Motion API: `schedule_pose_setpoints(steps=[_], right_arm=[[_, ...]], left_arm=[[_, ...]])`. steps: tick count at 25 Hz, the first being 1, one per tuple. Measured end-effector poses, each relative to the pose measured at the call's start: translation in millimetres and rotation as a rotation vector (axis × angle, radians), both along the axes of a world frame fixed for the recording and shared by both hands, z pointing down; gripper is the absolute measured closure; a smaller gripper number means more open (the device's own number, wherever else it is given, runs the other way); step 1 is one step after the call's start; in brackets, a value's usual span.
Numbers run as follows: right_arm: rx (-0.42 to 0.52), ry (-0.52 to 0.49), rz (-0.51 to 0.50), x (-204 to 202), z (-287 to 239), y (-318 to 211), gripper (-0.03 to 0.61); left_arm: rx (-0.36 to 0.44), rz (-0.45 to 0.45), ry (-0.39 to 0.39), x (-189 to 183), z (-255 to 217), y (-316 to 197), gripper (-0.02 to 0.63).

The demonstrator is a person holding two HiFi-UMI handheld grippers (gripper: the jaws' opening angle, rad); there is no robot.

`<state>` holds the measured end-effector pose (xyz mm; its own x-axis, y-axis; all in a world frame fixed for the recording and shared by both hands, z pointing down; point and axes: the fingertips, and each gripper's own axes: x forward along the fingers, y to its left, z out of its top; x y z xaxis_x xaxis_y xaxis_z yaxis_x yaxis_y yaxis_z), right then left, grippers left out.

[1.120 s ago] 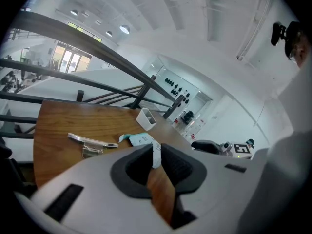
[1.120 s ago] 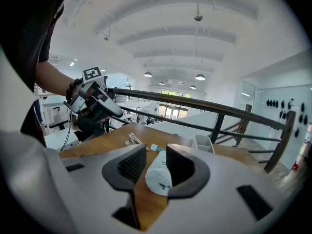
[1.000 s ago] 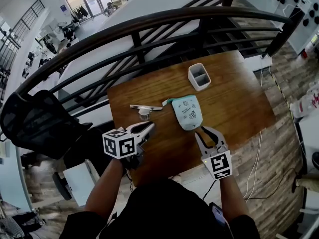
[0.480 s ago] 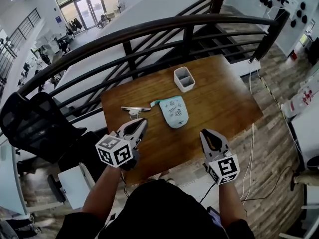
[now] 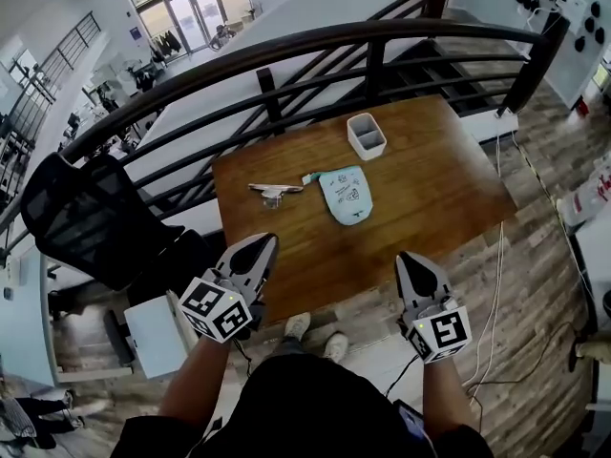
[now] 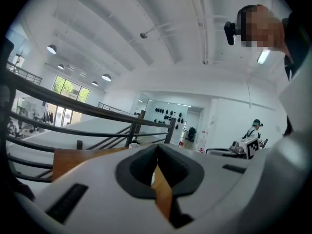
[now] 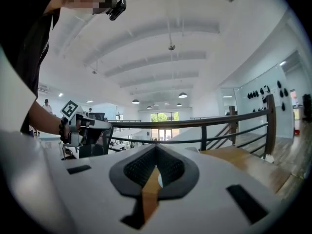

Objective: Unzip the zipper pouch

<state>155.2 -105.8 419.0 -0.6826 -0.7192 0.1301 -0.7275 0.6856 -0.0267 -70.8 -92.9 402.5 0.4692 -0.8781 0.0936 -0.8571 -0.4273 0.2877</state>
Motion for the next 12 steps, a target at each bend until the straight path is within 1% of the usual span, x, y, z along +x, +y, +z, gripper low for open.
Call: schedule_pose_setpoints(steps=[5,9,12], right_arm=[[-0.001,-0.02,0.003,-2,-3,18,0.583],[-0.017,-0.03,0.039,-7,-5,24,0.583],[-0.034,-0.07,0.065,-25,-7,20,0.583]], left_arm=[[0.026,-0.021,0.025,-20,-4,9,0.6],[0.059,0.014,0.053,-28,-13,10,0.6],[0.08,0.038,0.067,-42,-21,10,0.6]])
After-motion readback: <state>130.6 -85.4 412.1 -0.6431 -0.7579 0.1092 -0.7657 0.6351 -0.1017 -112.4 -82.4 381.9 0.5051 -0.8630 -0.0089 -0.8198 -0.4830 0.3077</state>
